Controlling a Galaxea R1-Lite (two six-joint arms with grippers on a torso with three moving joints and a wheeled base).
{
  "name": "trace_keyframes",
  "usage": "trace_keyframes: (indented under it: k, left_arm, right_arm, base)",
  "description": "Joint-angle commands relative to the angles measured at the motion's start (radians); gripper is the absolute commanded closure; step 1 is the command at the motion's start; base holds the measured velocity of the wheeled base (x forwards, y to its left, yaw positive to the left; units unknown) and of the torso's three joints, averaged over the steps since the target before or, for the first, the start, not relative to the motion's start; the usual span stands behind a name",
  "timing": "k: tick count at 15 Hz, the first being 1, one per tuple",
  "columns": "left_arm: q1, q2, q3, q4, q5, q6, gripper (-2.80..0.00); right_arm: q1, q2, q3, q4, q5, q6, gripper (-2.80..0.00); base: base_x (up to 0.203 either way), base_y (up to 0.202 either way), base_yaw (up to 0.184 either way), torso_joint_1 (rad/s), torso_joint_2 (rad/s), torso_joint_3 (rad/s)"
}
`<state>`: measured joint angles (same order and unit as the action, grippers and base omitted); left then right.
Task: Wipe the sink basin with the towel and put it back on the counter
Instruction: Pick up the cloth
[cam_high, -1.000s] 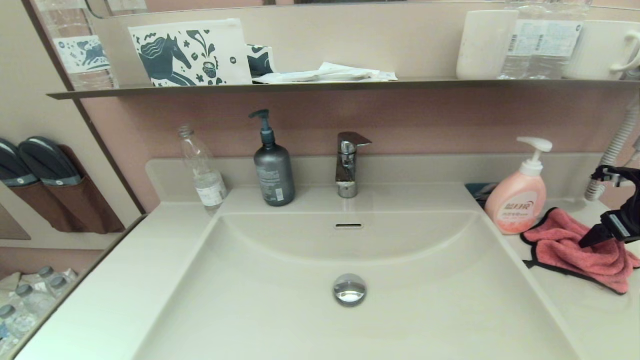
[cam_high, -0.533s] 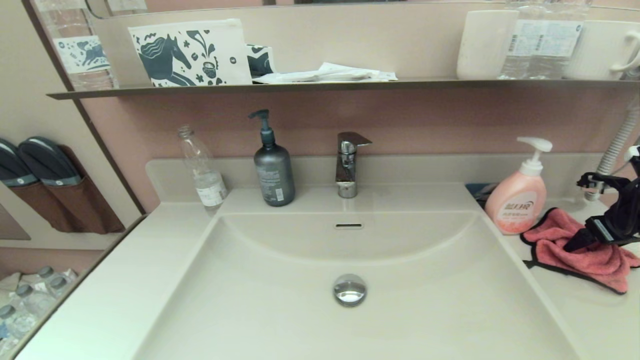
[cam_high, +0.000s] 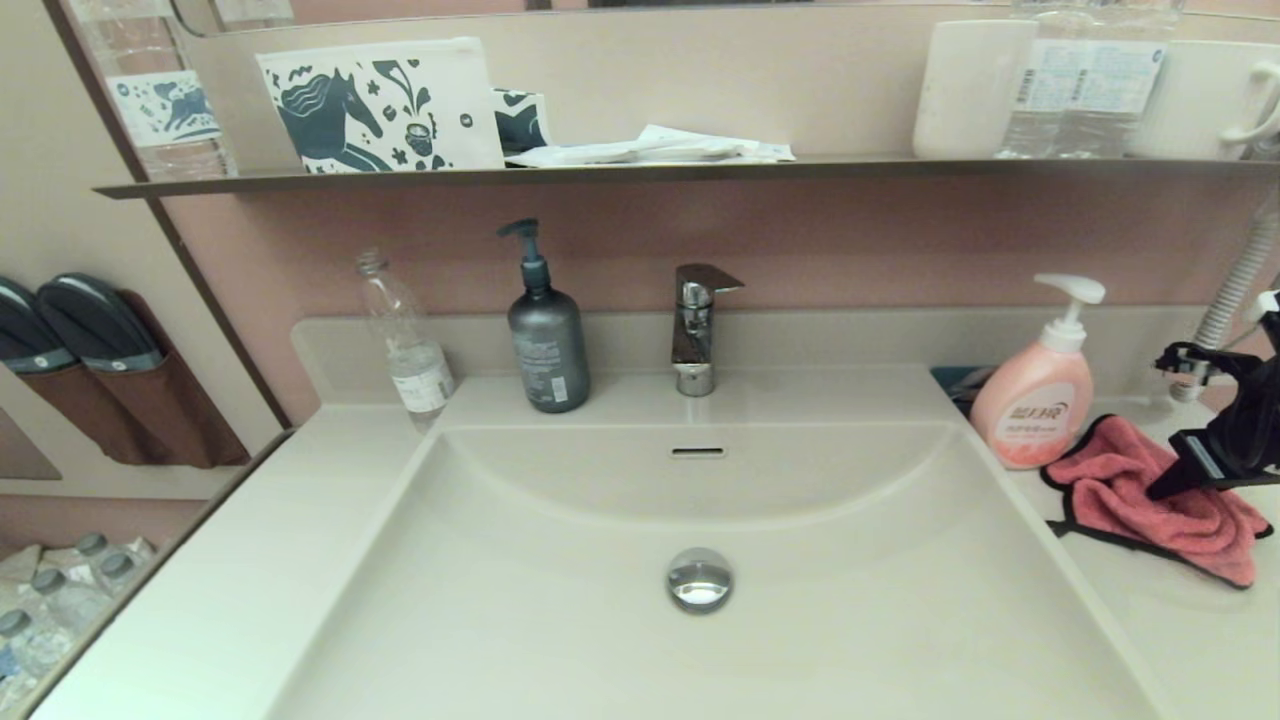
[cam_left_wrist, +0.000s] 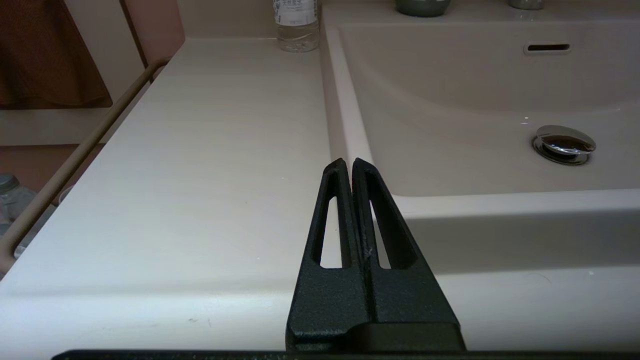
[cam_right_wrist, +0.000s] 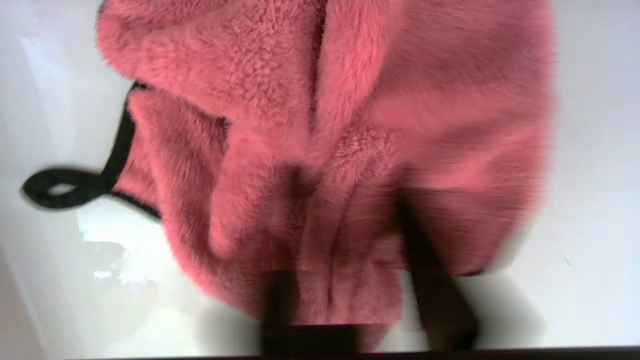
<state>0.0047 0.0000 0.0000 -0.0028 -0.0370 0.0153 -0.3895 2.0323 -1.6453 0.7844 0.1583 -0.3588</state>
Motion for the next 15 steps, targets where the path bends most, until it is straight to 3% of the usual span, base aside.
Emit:
trace_keyframes:
  k: [1,4,8,15]
  left_arm:
    - [0.001,0.002,0.0,0.0,0.0,0.0,0.0]
    - [0.0,0.002,0.0,0.0,0.0,0.0,0.0]
    - [0.0,0.002,0.0,0.0,0.0,0.0,0.0]
    - [0.0,0.002,0.0,0.0,0.0,0.0,0.0]
  right_arm:
    - [-0.014,-0.056,0.006,0.016,0.002,-0.002,0.0]
    - [-0.092,-0.132,0.007,0.056,0.022,-0.002,0.0]
    - [-0.162,-0.265,0.006,0.12,0.11,0.001,0.0]
    - [-0.16,-0.492,-0.088,0.118,0.327,0.213,0.0]
  base:
    - [0.0,0.0,0.0,0.0,0.0,0.0]
    - [0.0,0.0,0.0,0.0,0.0,0.0]
    - [0.0,0.0,0.0,0.0,0.0,0.0]
    - [0.0,0.0,0.0,0.0,0.0,0.0]
